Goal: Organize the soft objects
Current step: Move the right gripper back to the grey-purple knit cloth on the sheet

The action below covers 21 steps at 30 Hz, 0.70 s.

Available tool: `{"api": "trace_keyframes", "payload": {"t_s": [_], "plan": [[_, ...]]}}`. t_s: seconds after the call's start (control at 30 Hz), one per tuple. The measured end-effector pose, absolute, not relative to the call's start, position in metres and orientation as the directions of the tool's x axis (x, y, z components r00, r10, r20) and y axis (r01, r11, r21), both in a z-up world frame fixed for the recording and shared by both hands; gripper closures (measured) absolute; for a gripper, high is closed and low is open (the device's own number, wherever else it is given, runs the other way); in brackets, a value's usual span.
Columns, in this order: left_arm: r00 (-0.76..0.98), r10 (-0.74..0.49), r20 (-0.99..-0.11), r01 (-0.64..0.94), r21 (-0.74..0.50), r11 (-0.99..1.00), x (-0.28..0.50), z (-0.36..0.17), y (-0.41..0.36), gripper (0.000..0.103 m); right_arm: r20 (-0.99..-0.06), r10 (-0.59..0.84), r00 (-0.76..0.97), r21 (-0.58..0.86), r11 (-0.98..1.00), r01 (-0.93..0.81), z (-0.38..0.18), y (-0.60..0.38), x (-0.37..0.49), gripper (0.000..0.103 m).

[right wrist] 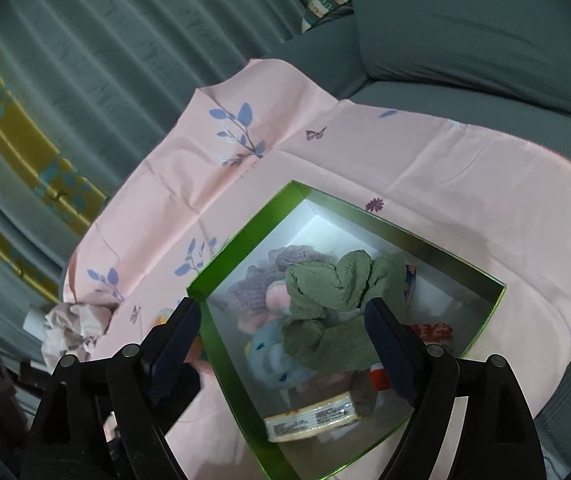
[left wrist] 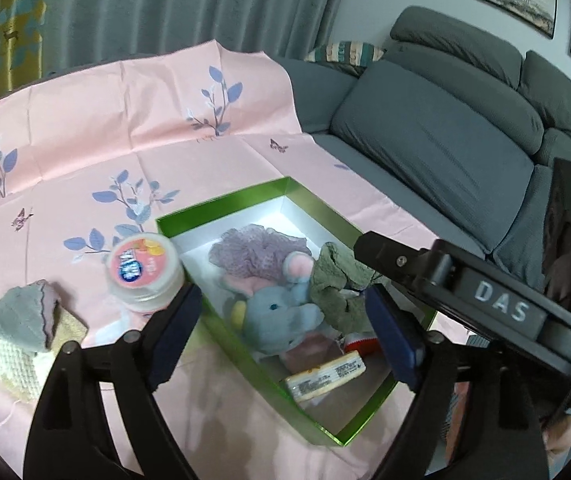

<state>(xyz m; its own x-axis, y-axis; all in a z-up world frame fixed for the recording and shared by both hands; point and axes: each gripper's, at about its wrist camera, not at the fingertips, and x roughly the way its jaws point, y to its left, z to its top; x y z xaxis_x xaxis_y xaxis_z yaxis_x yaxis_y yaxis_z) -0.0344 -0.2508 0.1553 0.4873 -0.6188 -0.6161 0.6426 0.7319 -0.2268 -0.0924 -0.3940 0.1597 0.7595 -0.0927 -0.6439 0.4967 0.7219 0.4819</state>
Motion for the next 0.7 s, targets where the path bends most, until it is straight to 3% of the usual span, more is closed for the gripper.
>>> {"api": "trace_keyframes", "payload": {"t_s": [0.27, 0.37, 0.7], "plan": [[0.516, -0.625, -0.586, 0.599, -0.274, 0.752, -0.04, 0.16, -0.208, 0.012, -0.657, -0.133, 0.743, 0.429, 0.744, 0.512, 0.168, -0.377, -0.092, 0.012], [0.544, -0.621, -0.564, 0.573, -0.291, 0.766, -0.044, 0.161, -0.183, 0.002, -0.651, -0.143, 0.745, 0.41, 0.761, 0.503, 0.173, -0.369, -0.093, 0.011], [0.646, -0.525, -0.554, 0.411, -0.328, 0.851, -0.046, 0.148, -0.087, 0.001, -0.635, -0.157, 0.756, 0.364, 0.803, 0.472, 0.182, -0.341, -0.086, 0.008]]}}
